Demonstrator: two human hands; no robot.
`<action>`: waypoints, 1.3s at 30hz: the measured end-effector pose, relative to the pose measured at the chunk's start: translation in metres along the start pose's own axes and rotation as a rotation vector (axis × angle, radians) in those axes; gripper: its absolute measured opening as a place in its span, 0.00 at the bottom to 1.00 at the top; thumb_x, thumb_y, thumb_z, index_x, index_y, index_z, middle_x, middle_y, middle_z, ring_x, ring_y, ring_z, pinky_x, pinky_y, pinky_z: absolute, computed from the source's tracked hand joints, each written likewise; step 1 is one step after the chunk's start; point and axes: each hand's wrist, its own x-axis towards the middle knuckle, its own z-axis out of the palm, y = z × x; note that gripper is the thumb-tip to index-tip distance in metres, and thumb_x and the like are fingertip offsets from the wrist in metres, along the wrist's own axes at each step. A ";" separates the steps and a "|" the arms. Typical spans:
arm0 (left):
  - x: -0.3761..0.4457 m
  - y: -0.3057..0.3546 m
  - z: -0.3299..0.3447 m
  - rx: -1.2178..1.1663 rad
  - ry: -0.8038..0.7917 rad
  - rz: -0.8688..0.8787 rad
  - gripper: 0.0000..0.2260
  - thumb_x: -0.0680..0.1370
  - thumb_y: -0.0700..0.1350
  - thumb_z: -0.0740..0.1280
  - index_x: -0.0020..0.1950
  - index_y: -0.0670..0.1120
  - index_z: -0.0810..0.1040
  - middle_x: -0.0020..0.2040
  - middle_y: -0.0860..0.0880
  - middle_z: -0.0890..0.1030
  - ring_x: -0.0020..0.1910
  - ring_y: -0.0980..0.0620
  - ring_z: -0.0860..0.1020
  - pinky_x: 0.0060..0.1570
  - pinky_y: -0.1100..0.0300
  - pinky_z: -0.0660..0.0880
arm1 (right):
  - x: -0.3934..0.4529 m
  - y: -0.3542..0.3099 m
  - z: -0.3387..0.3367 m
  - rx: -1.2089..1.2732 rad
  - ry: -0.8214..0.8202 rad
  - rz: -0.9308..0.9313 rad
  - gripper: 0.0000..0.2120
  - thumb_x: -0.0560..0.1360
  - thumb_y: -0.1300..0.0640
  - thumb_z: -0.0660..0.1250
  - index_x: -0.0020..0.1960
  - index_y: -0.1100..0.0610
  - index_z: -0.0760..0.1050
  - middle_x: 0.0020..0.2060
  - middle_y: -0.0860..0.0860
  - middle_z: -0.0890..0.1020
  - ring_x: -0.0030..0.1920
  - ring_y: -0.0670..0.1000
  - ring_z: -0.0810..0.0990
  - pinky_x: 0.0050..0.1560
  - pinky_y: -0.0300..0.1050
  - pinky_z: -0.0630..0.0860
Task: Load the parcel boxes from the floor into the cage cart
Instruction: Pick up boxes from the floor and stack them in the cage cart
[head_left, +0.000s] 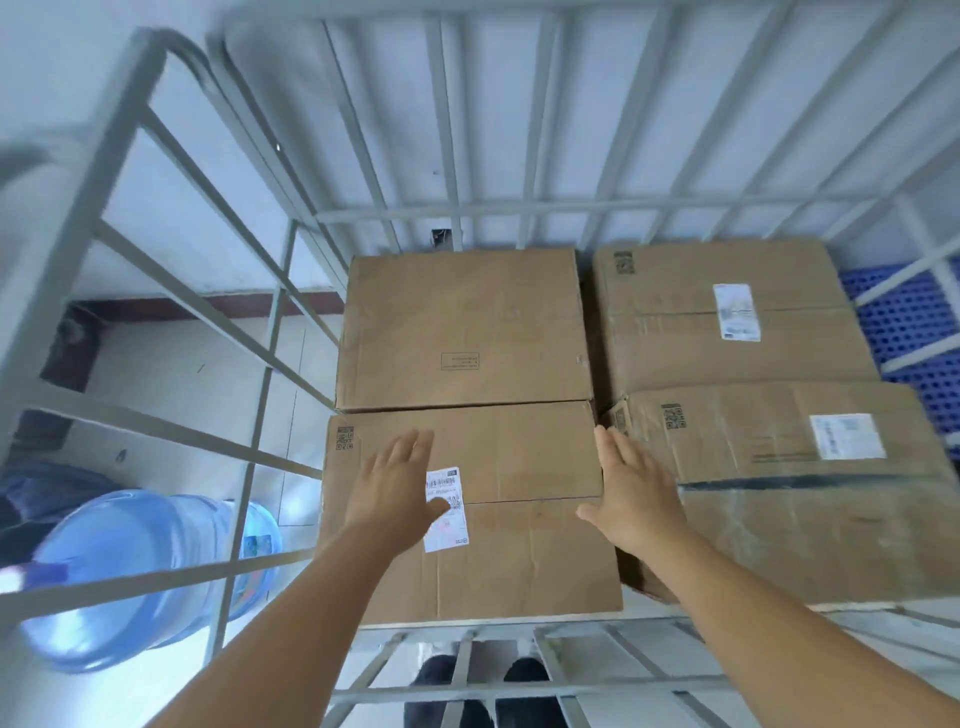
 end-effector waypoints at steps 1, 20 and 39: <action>-0.006 0.008 -0.011 0.018 0.013 0.026 0.38 0.77 0.56 0.66 0.79 0.49 0.49 0.79 0.51 0.53 0.77 0.50 0.55 0.73 0.55 0.54 | -0.011 0.002 -0.009 0.006 0.018 0.005 0.46 0.77 0.44 0.67 0.80 0.52 0.38 0.80 0.50 0.44 0.79 0.54 0.45 0.77 0.53 0.48; -0.114 0.163 -0.122 0.157 0.140 0.732 0.35 0.78 0.56 0.63 0.80 0.49 0.50 0.79 0.52 0.54 0.77 0.51 0.55 0.74 0.55 0.52 | -0.239 0.031 -0.089 0.213 0.380 0.450 0.46 0.76 0.41 0.66 0.80 0.53 0.40 0.80 0.51 0.45 0.79 0.54 0.45 0.78 0.55 0.45; -0.302 0.325 -0.054 0.352 0.026 1.391 0.35 0.78 0.57 0.64 0.79 0.48 0.52 0.78 0.51 0.58 0.77 0.50 0.57 0.75 0.52 0.54 | -0.486 0.095 0.028 0.481 0.622 1.034 0.44 0.76 0.43 0.65 0.80 0.54 0.41 0.79 0.50 0.47 0.79 0.52 0.44 0.77 0.54 0.46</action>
